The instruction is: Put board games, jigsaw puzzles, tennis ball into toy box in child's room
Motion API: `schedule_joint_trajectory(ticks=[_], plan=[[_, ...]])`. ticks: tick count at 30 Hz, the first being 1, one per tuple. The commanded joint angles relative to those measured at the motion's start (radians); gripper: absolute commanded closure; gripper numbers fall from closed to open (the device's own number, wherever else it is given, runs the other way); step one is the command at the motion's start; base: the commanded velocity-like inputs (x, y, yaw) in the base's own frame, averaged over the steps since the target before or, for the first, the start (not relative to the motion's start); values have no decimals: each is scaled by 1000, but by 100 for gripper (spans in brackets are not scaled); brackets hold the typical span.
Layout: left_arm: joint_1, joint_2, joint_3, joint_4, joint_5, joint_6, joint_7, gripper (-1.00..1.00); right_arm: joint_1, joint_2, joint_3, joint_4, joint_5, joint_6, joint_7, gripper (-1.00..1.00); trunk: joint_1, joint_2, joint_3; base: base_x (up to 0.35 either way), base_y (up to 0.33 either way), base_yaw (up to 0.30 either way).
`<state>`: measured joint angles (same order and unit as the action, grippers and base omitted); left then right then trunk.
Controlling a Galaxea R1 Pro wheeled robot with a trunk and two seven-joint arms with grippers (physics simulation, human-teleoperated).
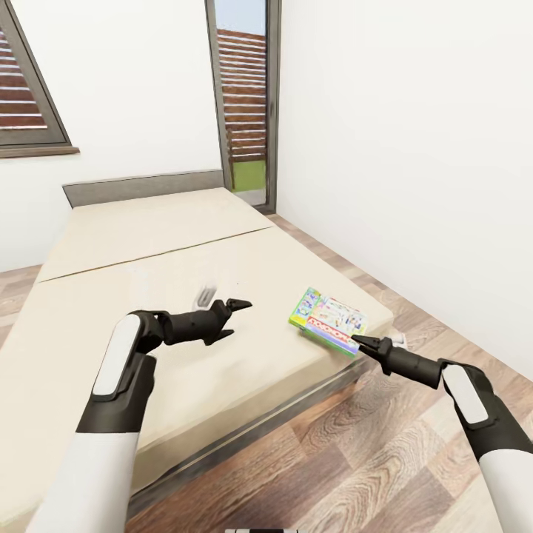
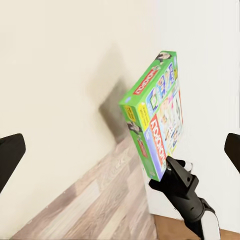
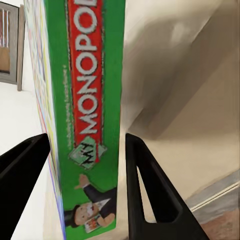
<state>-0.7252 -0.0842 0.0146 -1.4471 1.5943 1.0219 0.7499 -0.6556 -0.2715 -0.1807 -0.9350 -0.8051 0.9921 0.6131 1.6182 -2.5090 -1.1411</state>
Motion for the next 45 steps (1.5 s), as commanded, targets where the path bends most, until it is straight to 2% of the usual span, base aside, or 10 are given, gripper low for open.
schedule_joint_trajectory(ticks=[1,6,13,23,33,45], plan=[[13,0,2,-17,10,3,6,-100,9,-2,-3,-24,6,5,5,100,0,0,-1,0,0,0],[47,3,4,-64,16,6,-12,-100,54,-11,-6,-122,6,5,3,100,0,0,-1,0,0,0],[69,10,7,-125,22,10,-23,-100,102,-26,-14,-225,8,5,2,100,0,0,-1,0,0,0],[76,27,11,-151,25,11,-32,-100,128,-48,-20,-266,13,7,-2,100,0,0,-1,0,0,0],[80,33,13,-158,25,12,-46,-100,133,-65,-26,-279,14,15,-4,100,-5,2,38,0,0,-23],[81,34,16,-158,24,11,-47,-100,136,-70,-26,-303,15,19,-4,100,-10,5,84,0,0,-221]])
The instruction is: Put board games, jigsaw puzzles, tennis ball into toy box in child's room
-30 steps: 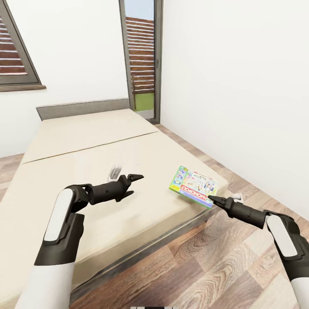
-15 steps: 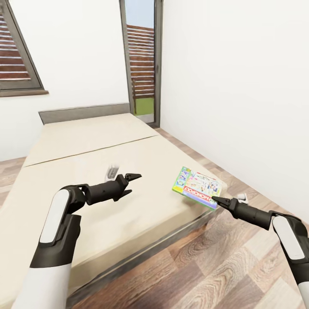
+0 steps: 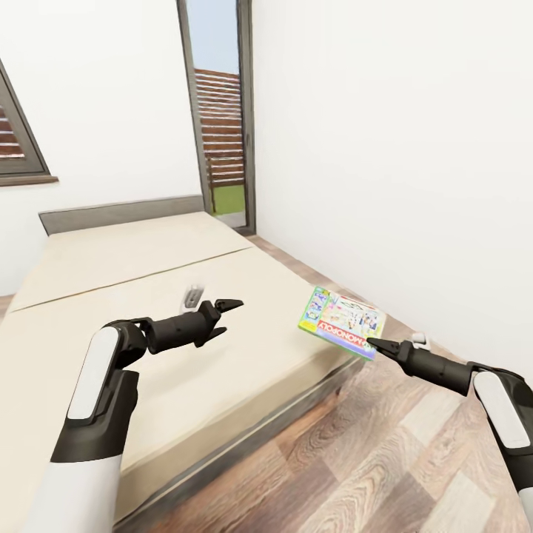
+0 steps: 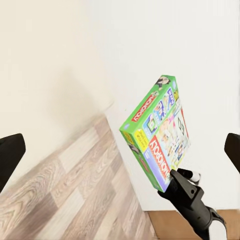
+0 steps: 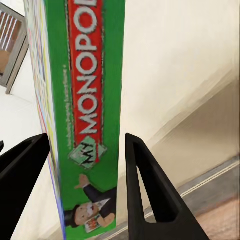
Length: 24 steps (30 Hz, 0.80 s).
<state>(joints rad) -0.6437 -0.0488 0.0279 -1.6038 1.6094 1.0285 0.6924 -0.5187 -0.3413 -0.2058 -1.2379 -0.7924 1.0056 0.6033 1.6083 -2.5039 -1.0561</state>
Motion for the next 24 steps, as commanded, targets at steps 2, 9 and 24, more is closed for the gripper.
schedule_joint_trajectory(ticks=[2,9,24], plan=[[-1,-1,2,-1,9,4,11,-100,-1,0,-1,-2,2,6,6,100,-1,0,7,0,0,-267],[0,1,3,3,3,4,14,-100,1,-1,-1,-22,2,8,6,100,-4,2,34,0,0,-274],[1,1,2,7,-3,4,16,-100,9,-5,-1,-64,2,10,6,100,-31,46,88,0,0,-280]])
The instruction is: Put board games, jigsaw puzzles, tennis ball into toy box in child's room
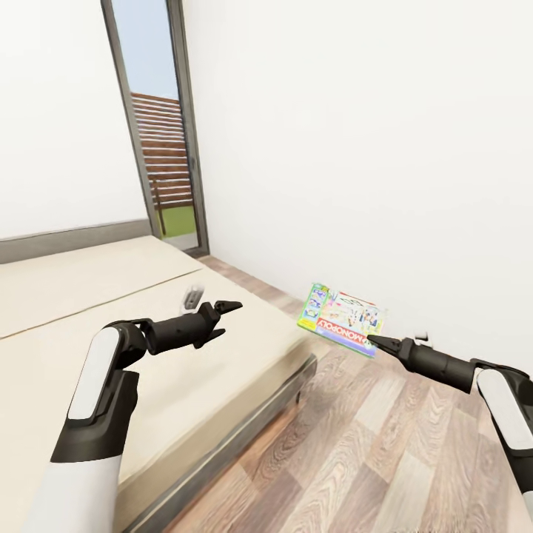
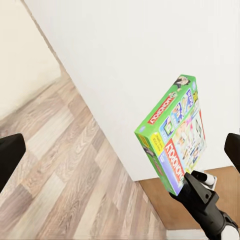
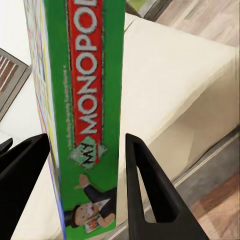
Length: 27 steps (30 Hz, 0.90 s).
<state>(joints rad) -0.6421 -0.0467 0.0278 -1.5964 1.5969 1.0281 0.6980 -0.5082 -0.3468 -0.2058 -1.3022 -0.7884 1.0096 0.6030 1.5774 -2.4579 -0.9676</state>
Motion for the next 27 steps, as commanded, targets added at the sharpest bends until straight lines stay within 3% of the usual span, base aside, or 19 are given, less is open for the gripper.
schedule_joint_trajectory(ticks=[1,27], plan=[[-1,-1,2,-1,9,4,11,-100,-1,0,-1,-1,-2,7,6,100,-4,7,2,0,0,-281],[-1,-1,3,1,7,4,12,-100,3,-21,-1,-24,-2,7,6,100,-104,189,84,0,0,-281]])
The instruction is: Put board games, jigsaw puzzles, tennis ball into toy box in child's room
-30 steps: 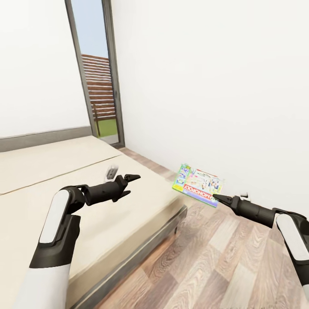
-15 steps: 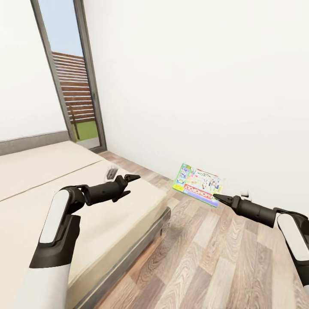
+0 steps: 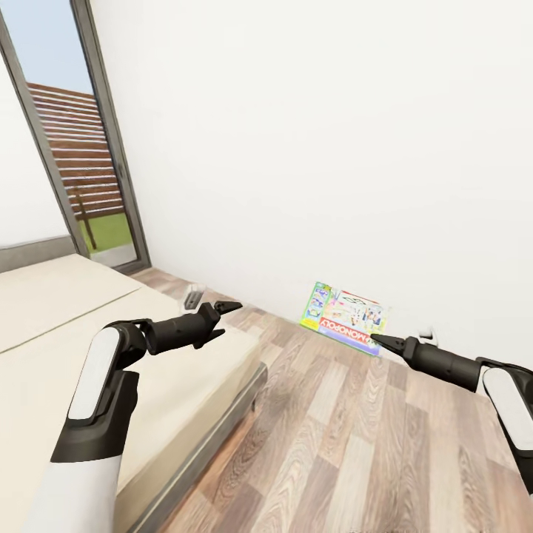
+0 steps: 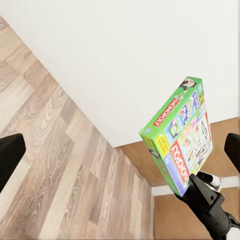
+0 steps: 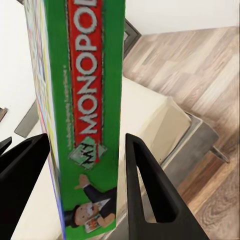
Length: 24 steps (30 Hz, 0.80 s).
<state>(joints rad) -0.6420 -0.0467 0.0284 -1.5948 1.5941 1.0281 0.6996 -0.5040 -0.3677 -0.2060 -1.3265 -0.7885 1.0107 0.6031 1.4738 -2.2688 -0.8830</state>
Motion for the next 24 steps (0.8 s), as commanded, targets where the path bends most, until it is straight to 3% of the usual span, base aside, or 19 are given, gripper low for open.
schedule_joint_trajectory(ticks=[1,24], plan=[[-1,-1,2,-1,9,4,11,-100,-1,0,-1,0,-2,6,6,100,-4,7,2,0,0,-282],[-1,-1,2,0,9,4,12,-100,0,-2,-3,-3,-2,6,6,100,-92,168,74,0,0,-286]])
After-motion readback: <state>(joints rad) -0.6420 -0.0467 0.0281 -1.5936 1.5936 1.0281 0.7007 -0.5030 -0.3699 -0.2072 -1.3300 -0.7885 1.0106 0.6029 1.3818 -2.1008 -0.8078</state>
